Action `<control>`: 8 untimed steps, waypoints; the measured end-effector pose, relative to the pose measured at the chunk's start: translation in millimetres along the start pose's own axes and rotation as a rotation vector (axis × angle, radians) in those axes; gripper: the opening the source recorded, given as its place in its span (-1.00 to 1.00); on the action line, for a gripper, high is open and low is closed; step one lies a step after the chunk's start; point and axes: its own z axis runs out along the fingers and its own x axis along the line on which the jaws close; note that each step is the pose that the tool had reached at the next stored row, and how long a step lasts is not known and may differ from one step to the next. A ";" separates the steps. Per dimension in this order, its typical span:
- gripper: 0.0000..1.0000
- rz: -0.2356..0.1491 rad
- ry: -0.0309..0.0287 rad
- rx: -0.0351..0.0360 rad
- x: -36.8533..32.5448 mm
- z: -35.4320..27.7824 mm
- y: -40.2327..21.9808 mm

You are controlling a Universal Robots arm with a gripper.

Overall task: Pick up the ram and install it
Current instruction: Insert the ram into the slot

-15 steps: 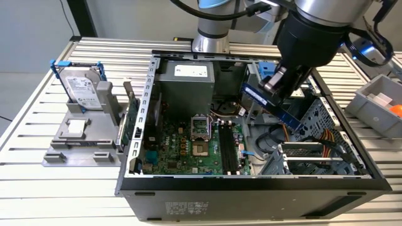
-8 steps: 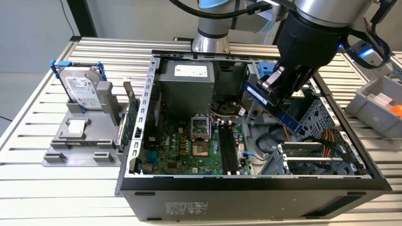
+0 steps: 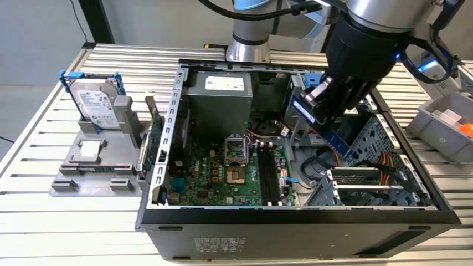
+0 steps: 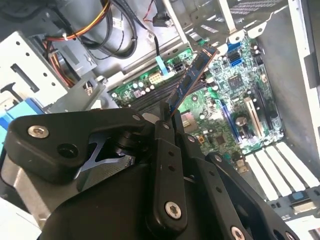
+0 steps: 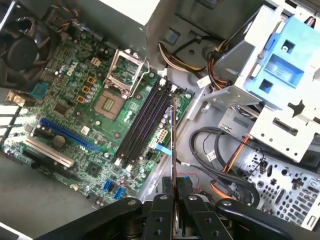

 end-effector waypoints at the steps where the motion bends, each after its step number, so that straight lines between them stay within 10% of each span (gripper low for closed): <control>1: -1.00 0.013 -0.0003 0.0004 0.0 0.1 0.0; 8: -1.00 0.088 -0.0021 0.0026 0.0 0.9 0.0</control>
